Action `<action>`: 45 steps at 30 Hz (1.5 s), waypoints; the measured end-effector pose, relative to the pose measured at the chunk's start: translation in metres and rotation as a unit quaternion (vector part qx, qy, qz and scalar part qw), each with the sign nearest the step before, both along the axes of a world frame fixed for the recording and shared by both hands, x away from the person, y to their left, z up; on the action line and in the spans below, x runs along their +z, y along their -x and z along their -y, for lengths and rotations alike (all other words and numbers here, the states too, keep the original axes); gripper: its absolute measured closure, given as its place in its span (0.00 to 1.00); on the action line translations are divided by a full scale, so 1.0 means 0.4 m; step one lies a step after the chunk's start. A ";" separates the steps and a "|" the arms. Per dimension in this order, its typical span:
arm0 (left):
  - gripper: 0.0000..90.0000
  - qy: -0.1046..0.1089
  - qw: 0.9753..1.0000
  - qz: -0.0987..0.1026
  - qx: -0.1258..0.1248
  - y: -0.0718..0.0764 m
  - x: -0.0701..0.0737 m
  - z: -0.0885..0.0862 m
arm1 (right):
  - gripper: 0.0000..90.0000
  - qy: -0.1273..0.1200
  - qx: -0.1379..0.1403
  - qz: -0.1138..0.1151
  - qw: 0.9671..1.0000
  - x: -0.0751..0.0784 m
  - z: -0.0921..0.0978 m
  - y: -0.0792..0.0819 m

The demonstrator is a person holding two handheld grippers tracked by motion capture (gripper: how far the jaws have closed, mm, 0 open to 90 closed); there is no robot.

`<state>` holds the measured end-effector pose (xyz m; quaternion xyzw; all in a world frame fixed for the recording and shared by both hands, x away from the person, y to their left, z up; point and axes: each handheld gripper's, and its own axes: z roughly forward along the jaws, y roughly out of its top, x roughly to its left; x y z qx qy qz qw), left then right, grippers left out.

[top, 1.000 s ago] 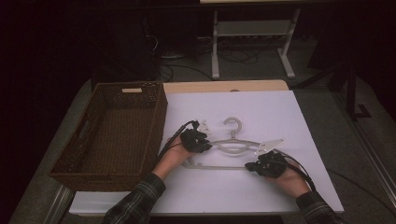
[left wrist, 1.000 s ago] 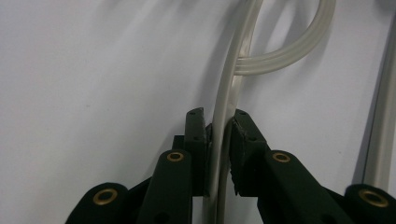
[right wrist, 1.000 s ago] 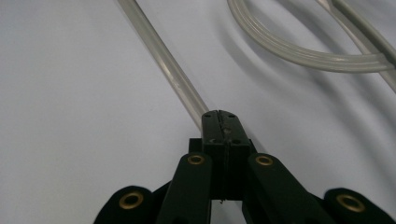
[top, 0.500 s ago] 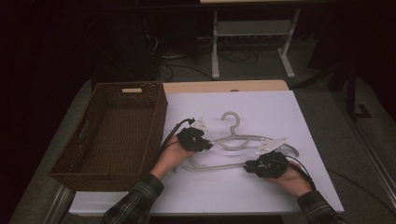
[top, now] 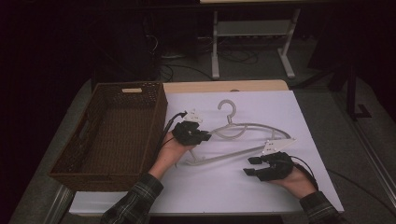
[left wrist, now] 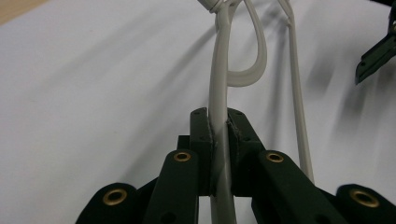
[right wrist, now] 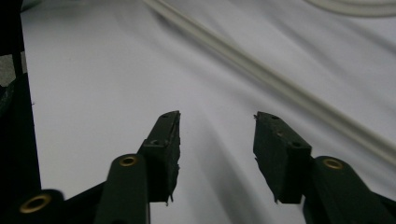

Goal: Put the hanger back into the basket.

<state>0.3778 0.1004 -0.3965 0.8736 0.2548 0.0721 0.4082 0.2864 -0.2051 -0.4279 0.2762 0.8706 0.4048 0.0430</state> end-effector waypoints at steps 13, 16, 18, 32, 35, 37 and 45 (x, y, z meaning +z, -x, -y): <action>0.92 0.008 0.999 0.009 0.034 0.008 0.111 -0.011 | 0.39 0.003 -0.023 0.011 1.000 0.004 0.016 0.000; 0.92 0.009 0.999 0.018 0.046 0.011 0.157 -0.022 | 0.37 -0.002 -0.029 0.015 0.999 0.006 0.022 -0.001; 0.92 0.011 0.998 0.018 0.054 0.012 0.182 -0.034 | 0.35 -0.004 -0.032 0.017 0.999 0.007 0.025 -0.002; 0.92 0.020 0.996 0.026 0.089 0.019 0.293 -0.173 | 0.25 -0.005 -0.063 0.027 0.998 0.007 0.035 -0.010; 0.92 0.021 0.994 0.029 0.100 0.022 0.305 -0.209 | 0.22 -0.009 -0.063 0.028 0.998 0.009 0.036 -0.010; 0.92 0.022 0.993 0.031 0.111 0.024 0.316 -0.245 | 0.19 -0.011 -0.065 0.024 0.998 0.010 0.035 -0.010; 0.92 0.032 0.987 0.036 0.152 0.040 0.339 -0.364 | 0.12 -0.011 -0.067 0.025 0.997 0.012 0.032 -0.010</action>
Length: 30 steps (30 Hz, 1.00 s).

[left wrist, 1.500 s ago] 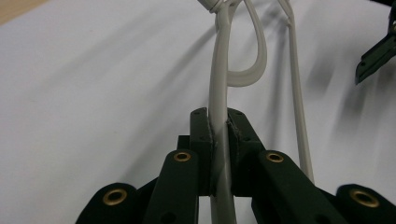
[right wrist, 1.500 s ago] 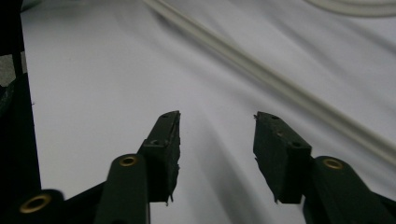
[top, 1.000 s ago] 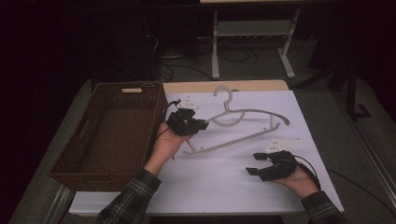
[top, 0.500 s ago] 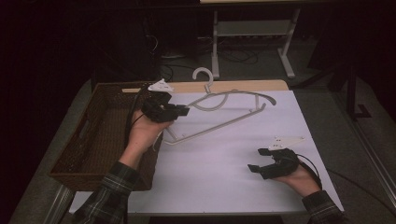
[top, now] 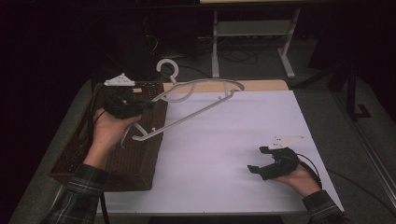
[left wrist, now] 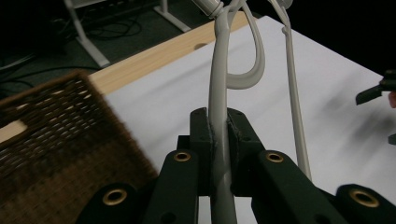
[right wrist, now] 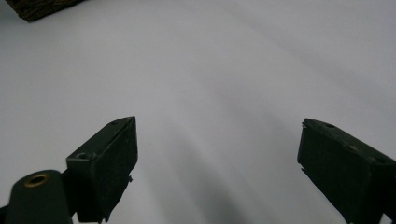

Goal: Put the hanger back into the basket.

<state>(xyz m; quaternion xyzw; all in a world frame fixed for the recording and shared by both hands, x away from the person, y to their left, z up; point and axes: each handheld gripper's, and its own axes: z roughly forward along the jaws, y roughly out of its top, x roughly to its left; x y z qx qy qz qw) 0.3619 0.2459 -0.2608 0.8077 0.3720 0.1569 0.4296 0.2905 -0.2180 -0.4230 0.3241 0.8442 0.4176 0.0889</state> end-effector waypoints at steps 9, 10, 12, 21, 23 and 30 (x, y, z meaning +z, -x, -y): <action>0.92 0.005 0.999 0.009 0.044 0.022 0.012 -0.120 | 0.06 -0.030 0.003 0.017 0.999 0.017 0.006 0.010; 0.92 0.005 0.999 0.009 0.048 0.024 0.012 -0.129 | 0.06 -0.036 -0.002 0.022 0.999 0.021 0.011 0.015; 0.92 0.004 0.998 0.011 0.055 0.030 0.013 -0.151 | 0.06 -0.043 -0.008 0.027 0.999 0.027 0.020 0.021; 0.92 0.004 0.996 0.010 0.093 0.051 0.009 -0.244 | 0.06 -0.065 -0.043 0.064 0.995 0.048 0.071 0.058; 0.92 0.004 0.994 0.009 0.105 0.058 0.004 -0.274 | 0.06 -0.064 -0.043 0.062 0.995 0.047 0.073 0.058; 0.92 0.000 0.991 0.003 0.130 0.081 -0.016 -0.337 | 0.06 -0.059 -0.043 0.062 0.995 0.044 0.072 0.055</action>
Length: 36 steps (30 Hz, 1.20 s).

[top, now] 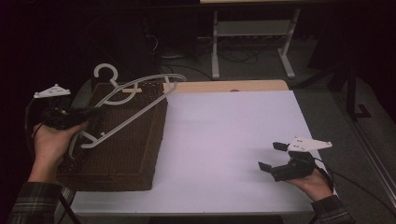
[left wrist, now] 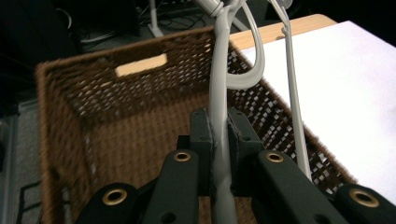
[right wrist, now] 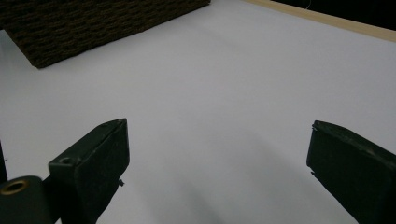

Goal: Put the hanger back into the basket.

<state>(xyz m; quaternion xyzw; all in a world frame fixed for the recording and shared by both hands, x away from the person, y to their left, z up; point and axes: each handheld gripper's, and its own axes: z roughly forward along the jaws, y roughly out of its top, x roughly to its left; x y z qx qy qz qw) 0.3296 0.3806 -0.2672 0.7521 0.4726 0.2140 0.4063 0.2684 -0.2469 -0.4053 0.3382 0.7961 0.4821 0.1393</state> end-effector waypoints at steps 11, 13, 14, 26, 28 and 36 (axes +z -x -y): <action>0.92 -0.017 0.999 -0.009 0.050 0.026 -0.035 -0.097 | 0.06 0.006 -0.001 -0.006 1.000 -0.004 -0.002 -0.005; 0.92 -0.011 0.998 -0.008 0.058 0.030 -0.040 -0.117 | 0.06 0.007 -0.002 -0.006 1.000 -0.005 -0.001 -0.005; 0.92 -0.011 0.998 -0.008 0.058 0.030 -0.040 -0.117 | 0.06 0.007 -0.002 -0.006 1.000 -0.005 -0.001 -0.005; 0.92 -0.046 0.996 -0.035 0.062 -0.002 -0.113 -0.124 | 0.06 0.009 -0.001 -0.009 1.000 -0.008 0.001 -0.006; 0.92 -0.051 0.996 -0.039 0.060 -0.009 -0.127 -0.117 | 0.06 0.009 -0.002 -0.008 1.000 -0.007 0.001 -0.007; 0.91 -0.051 0.996 -0.058 0.050 -0.025 -0.164 -0.118 | 0.06 0.008 -0.004 -0.009 1.000 -0.008 0.007 -0.006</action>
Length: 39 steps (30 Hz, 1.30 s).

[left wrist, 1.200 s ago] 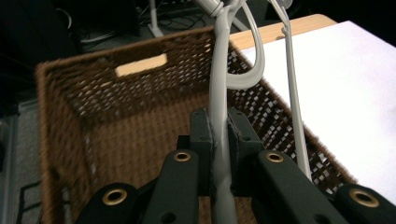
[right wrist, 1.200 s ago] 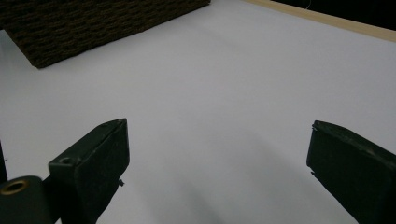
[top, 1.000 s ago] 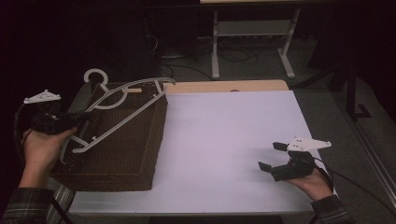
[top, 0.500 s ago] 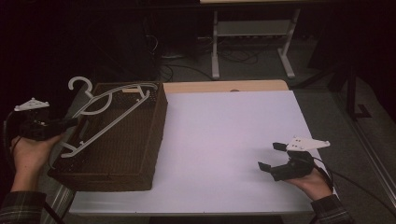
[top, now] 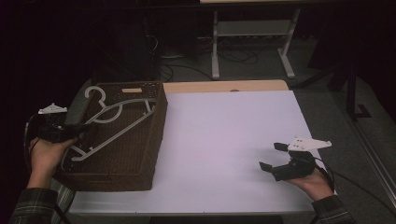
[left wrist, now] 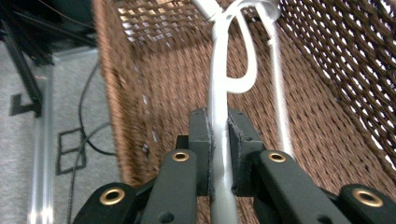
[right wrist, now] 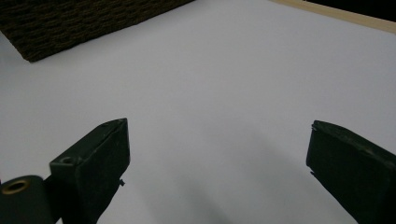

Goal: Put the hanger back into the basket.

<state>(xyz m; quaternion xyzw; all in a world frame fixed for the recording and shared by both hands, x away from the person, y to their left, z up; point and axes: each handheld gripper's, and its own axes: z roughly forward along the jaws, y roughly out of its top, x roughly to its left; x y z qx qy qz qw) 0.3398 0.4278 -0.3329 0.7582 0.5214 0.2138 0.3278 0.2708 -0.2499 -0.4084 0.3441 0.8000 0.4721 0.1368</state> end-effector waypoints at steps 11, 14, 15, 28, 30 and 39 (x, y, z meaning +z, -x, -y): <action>0.66 0.024 0.999 0.019 -0.013 0.002 0.006 0.014 | 0.06 0.002 -0.001 0.001 1.000 0.003 -0.001 0.005; 0.54 0.035 0.999 0.027 -0.028 0.004 0.018 0.037 | 0.06 0.003 -0.001 0.000 1.000 0.002 -0.002 0.005; 0.54 0.038 0.998 0.029 -0.034 0.005 0.023 0.049 | 0.06 0.002 -0.001 -0.001 1.000 0.002 -0.002 0.005; 0.23 0.069 0.987 0.058 -0.132 0.011 0.078 0.240 | 0.06 0.000 -0.002 0.003 1.000 0.010 0.000 0.006; 0.20 0.070 0.985 0.058 -0.147 0.012 0.082 0.270 | 0.06 -0.001 -0.001 0.004 1.000 0.011 0.000 0.006; 0.10 0.079 0.973 0.067 -0.205 0.020 0.088 0.432 | 0.07 -0.001 -0.001 0.006 1.000 0.014 0.000 0.005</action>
